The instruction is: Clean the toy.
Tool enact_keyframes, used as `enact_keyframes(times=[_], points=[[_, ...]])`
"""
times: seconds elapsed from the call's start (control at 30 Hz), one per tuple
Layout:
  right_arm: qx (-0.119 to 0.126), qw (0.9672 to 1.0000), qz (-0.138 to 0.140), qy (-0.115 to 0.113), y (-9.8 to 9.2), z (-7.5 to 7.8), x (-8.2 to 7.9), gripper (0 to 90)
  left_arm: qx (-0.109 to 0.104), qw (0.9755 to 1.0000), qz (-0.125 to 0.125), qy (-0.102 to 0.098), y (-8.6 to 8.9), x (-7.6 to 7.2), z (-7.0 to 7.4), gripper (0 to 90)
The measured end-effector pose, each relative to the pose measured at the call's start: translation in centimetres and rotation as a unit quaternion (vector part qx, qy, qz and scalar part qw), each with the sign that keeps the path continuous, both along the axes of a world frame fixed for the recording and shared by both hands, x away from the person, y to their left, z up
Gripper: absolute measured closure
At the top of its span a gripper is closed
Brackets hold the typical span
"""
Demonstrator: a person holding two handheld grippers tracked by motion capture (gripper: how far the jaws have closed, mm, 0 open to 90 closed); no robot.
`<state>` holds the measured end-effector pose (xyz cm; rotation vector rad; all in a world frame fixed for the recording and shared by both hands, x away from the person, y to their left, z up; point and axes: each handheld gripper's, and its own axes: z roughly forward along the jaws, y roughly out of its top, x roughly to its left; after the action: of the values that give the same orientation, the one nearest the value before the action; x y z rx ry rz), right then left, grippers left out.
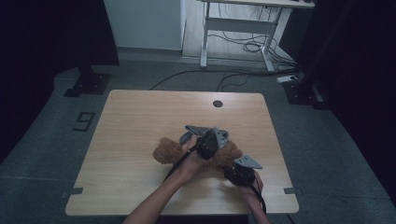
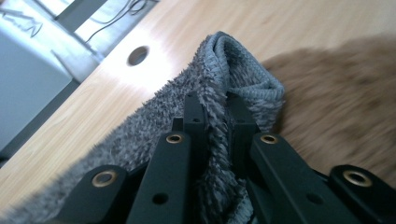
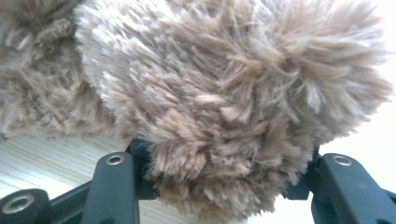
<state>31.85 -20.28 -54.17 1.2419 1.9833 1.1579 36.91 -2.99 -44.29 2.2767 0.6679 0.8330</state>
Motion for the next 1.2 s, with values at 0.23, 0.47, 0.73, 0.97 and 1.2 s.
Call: enact_keyframes(times=[0.23, 0.47, 0.73, 0.97, 1.2], points=[[0.013, 0.9998, -0.008, 0.013, 0.1, 0.0, 0.2, 45.4, -0.014, 0.9997, 0.016, -0.009, 3.8, -1.1, 0.6, 81.8], [0.017, 0.9997, -0.011, 0.015, 0.1, -0.1, 0.1, 45.6, -0.030, 0.9987, 0.040, 0.009, 8.4, -1.9, 0.0, 81.5], [0.018, 0.9996, -0.013, 0.015, 0.0, -0.2, 0.1, 45.6, -0.123, 0.9821, 0.072, 0.122, 14.7, -1.1, -1.6, 81.2], [0.019, 0.9996, -0.014, 0.016, 0.0, -0.3, 0.0, 45.6, -0.158, 0.9702, 0.089, 0.161, 17.4, -1.0, -3.2, 81.2], [0.019, 0.9996, -0.014, 0.017, 0.0, -0.3, -0.1, 45.6, -0.155, 0.9704, 0.097, 0.158, 18.4, -1.0, -3.2, 81.2]])
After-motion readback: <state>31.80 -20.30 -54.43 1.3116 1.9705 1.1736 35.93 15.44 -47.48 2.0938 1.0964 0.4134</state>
